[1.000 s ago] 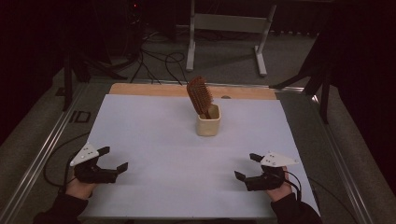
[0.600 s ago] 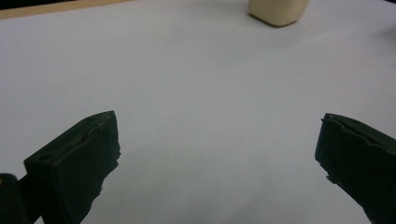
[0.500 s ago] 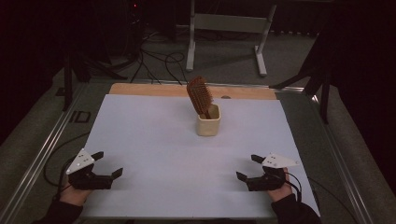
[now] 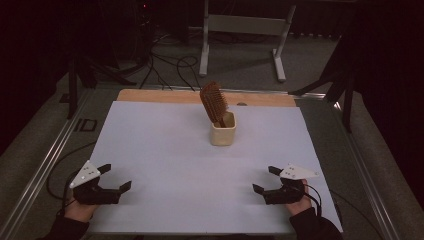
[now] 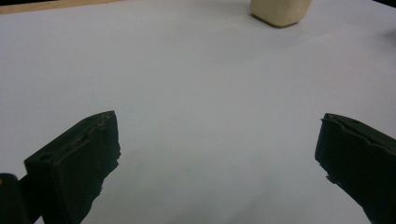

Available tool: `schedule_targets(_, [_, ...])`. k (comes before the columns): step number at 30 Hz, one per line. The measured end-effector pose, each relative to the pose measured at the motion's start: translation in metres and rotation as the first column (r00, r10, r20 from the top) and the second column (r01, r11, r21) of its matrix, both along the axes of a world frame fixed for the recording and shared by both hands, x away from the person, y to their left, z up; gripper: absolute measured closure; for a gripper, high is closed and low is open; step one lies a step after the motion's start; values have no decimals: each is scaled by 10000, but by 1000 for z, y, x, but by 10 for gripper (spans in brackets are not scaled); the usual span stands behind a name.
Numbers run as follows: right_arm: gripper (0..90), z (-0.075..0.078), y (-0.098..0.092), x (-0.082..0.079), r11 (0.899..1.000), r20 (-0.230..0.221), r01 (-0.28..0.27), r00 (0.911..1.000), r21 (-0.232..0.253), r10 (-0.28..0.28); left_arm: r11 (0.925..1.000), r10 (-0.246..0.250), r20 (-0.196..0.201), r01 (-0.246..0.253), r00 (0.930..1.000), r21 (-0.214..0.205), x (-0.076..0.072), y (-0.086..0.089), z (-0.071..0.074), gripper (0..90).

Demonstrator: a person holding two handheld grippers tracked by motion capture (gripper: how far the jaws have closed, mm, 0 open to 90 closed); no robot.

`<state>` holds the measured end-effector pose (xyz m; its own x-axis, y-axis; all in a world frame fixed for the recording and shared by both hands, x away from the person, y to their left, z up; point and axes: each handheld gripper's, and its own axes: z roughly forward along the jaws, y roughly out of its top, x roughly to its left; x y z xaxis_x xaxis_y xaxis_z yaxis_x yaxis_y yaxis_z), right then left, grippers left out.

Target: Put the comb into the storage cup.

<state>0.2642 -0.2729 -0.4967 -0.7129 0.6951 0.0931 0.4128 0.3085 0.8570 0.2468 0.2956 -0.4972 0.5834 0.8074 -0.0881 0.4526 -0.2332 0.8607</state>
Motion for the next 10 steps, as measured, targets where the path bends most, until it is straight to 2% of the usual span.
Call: schedule_targets(10, [87,-1,2,0,9999,-11,-40,10000,-153,40,10000,-65,64,65,10000,22,-1,-1,0,5])
